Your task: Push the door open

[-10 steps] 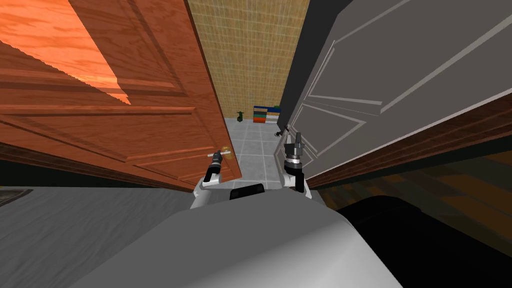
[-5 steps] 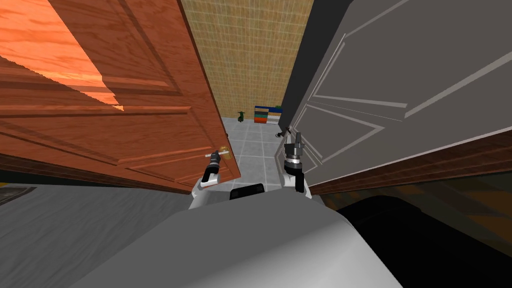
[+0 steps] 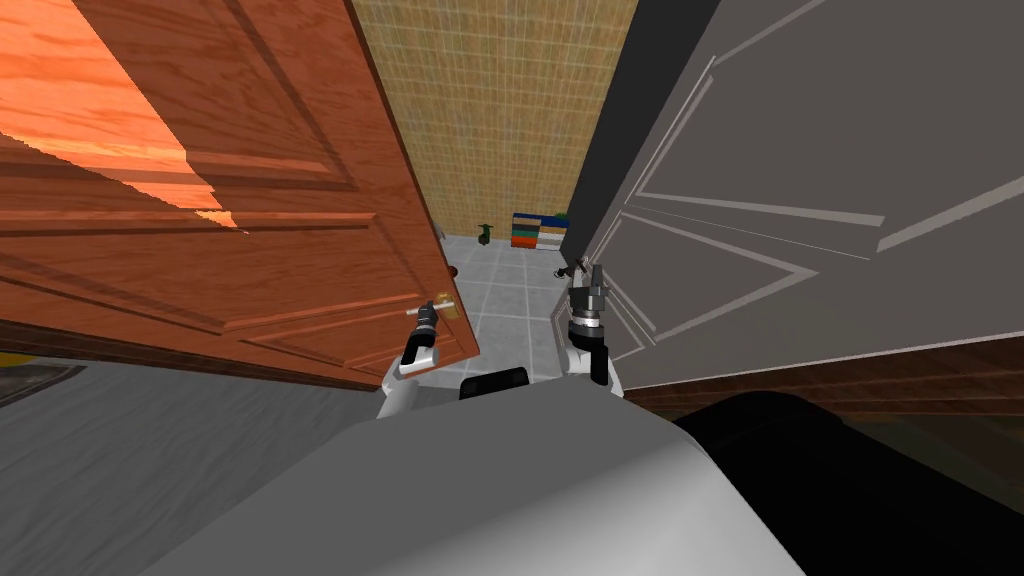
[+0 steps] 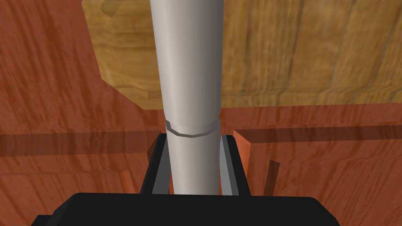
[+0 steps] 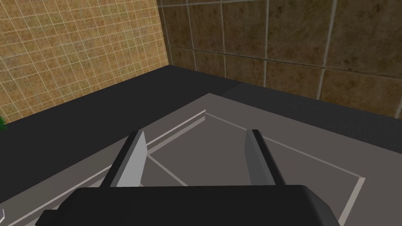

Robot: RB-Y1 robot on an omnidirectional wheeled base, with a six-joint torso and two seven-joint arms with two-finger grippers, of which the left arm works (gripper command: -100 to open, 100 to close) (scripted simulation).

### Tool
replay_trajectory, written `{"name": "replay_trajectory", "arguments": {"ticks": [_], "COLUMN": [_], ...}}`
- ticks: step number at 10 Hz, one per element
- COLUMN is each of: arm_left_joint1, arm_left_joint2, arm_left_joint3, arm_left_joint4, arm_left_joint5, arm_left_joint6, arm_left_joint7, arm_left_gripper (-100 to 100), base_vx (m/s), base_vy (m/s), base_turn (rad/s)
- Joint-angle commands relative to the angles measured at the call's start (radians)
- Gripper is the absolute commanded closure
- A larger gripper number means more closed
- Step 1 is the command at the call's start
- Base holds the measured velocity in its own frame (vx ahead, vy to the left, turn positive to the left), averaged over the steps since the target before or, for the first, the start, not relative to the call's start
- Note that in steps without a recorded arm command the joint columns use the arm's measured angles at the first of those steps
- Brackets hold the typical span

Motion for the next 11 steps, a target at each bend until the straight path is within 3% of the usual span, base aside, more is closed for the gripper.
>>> {"name": "replay_trajectory", "arguments": {"ticks": [1, 5, 8, 9, 11], "arm_left_joint1": [-0.006, -0.014, -0.020, -0.018, -0.011], "arm_left_joint2": [0.005, -0.019, -0.048, -0.041, -0.031], "arm_left_joint3": [0.032, 0.078, 0.112, 0.107, 0.132], "arm_left_joint4": [-0.008, 0.002, 0.009, 0.013, 0.006], "arm_left_joint5": [0.005, 0.009, 0.012, 0.012, 0.034], "arm_left_joint6": [0.002, 0.004, 0.005, 0.004, 0.003], "arm_left_joint7": [-0.003, -0.012, -0.019, -0.018, -0.034], "arm_left_gripper": [100, 100, 100, 100, 100], "base_vx": [0.136, 0.183, 0.172, 0.067, 0.147], "base_vy": [-0.078, -0.097, -0.106, -0.037, -0.012], "base_turn": [0.091, 0.080, 0.094, 0.046, -0.028]}}
